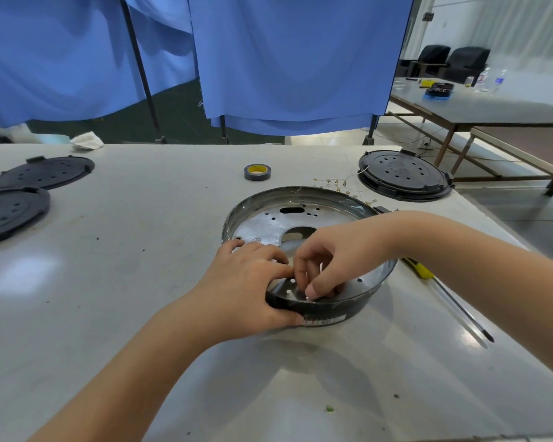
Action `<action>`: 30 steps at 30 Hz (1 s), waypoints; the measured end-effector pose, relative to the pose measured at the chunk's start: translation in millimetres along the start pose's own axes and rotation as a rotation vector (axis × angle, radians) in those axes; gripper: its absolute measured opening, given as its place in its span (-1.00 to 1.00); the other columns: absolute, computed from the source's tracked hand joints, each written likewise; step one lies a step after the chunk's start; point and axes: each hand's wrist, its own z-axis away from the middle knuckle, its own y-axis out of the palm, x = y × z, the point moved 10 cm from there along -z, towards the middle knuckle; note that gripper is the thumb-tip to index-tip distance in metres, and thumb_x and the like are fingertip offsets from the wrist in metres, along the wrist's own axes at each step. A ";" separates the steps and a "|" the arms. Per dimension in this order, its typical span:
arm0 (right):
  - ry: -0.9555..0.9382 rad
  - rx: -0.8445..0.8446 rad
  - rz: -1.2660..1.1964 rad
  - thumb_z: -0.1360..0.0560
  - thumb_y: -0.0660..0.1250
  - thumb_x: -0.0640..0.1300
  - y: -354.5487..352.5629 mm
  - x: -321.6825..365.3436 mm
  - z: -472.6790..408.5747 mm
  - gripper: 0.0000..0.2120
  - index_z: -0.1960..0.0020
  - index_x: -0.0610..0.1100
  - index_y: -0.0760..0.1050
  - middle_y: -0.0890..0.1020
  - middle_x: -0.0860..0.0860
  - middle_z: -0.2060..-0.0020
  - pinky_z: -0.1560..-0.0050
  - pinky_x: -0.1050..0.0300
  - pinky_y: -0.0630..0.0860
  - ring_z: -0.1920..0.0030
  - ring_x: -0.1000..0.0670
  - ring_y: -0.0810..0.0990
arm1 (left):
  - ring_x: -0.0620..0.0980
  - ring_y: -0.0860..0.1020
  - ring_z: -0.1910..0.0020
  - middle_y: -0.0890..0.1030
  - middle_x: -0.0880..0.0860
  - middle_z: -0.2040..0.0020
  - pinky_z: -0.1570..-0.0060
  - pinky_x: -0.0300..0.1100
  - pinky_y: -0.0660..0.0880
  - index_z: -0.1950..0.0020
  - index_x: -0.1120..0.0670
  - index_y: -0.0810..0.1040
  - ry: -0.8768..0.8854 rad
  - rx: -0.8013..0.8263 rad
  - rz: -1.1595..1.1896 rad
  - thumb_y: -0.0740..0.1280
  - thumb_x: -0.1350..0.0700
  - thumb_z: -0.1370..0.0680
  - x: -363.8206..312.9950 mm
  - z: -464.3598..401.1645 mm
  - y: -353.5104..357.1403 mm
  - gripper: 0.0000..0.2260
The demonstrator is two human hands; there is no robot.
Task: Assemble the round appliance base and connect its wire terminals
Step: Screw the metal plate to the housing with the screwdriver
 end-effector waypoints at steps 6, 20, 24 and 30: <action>-0.095 -0.128 0.195 -0.42 0.40 -0.17 -4.5 18.2 18.1 -0.76 0.17 0.19 0.62 0.67 0.18 0.25 -0.04 0.08 0.57 0.15 0.17 0.61 | -0.21 0.33 -0.26 0.44 -0.27 -0.21 -0.37 -0.13 0.05 -0.28 -0.35 0.44 0.004 0.001 0.003 0.26 -0.44 -0.31 0.4 -0.3 0.4 -0.45; -0.048 -0.242 0.396 -0.46 0.38 -0.05 -3.1 18.1 11.2 -0.95 0.17 0.05 0.60 0.52 0.21 0.38 0.24 0.30 0.47 0.31 0.22 0.50 | -0.20 0.34 -0.26 0.45 -0.25 -0.23 -0.35 -0.13 0.06 -0.28 -0.33 0.44 -0.001 -0.001 -0.014 0.18 -0.46 -0.28 -1.0 -0.2 -1.0 -0.41; -0.040 -0.243 0.416 -0.45 0.40 -0.05 -2.9 13.9 4.8 -0.94 0.21 0.05 0.58 0.50 0.22 0.42 0.29 0.34 0.44 0.35 0.24 0.48 | -0.20 0.35 -0.25 0.46 -0.26 -0.21 -0.35 -0.14 0.05 -0.25 -0.32 0.48 -0.008 -0.014 0.001 0.17 -0.45 -0.26 -0.8 -0.8 -2.0 -0.41; 0.018 -0.166 0.261 -0.37 0.49 0.05 -12.4 2.6 0.0 -0.87 0.22 0.01 0.61 0.63 0.12 0.35 0.40 0.36 0.44 0.38 0.22 0.54 | -0.20 0.36 -0.25 0.46 -0.26 -0.20 -0.37 -0.13 0.07 -0.29 -0.30 0.46 -0.005 -0.014 -0.004 0.24 -0.45 -0.29 0.7 0.0 -0.6 -0.40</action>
